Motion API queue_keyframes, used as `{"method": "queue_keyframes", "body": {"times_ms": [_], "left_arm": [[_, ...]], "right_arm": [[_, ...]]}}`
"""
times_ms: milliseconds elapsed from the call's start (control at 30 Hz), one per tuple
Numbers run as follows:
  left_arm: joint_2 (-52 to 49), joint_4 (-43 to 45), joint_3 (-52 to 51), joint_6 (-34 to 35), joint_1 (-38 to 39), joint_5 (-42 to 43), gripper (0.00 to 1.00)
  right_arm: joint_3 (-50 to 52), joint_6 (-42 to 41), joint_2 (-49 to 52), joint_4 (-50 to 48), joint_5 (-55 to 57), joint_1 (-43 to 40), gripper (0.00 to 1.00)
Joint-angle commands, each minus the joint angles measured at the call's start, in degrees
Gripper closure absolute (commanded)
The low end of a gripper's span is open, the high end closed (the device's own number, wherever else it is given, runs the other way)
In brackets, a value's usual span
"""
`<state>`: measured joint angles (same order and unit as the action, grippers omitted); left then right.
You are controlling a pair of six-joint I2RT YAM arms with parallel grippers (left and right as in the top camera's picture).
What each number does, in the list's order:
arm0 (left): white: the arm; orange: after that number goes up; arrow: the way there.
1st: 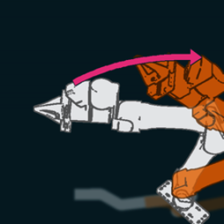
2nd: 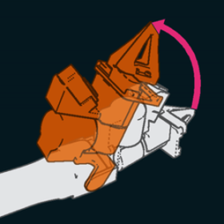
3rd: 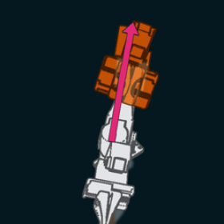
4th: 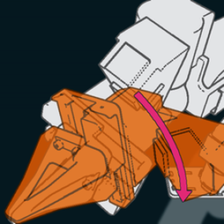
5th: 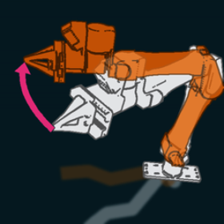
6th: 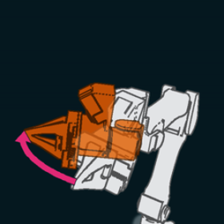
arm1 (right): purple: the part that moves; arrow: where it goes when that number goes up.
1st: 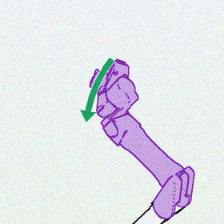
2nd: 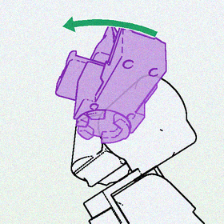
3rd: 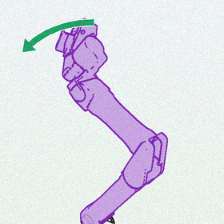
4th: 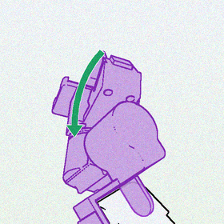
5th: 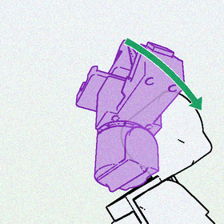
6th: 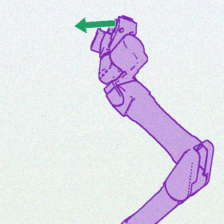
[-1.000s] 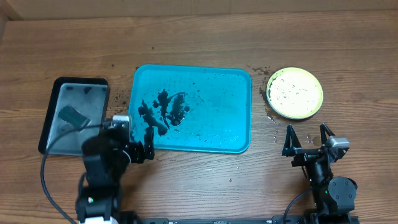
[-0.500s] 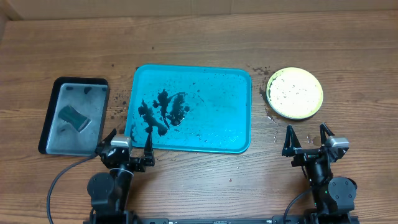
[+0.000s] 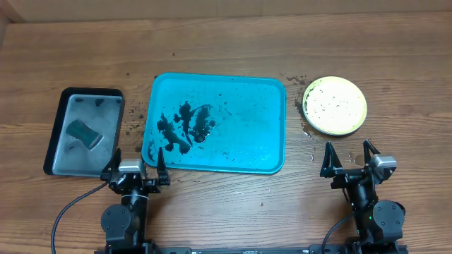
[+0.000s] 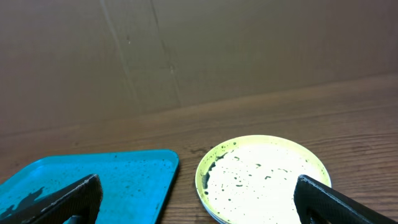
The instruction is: Clean dirty plates on tray and stack at the side
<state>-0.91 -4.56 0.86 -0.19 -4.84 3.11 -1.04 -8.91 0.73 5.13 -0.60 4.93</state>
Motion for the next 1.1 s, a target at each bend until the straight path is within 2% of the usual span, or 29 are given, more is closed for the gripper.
{"method": "queue_keyframes", "body": {"times_ms": [0, 1067], "left_arm": [[0.74, 0.09, -0.59, -0.59, 0.31, -3.58, 0.0], [0.7, 0.13, -0.59, -1.36, 0.26, -3.5, 0.0]], "right_arm": [[0.57, 0.42, -0.5, -0.33, 0.55, 0.15, 0.0], [0.57, 0.39, -0.5, -0.33, 0.57, 0.15, 0.0]]}}
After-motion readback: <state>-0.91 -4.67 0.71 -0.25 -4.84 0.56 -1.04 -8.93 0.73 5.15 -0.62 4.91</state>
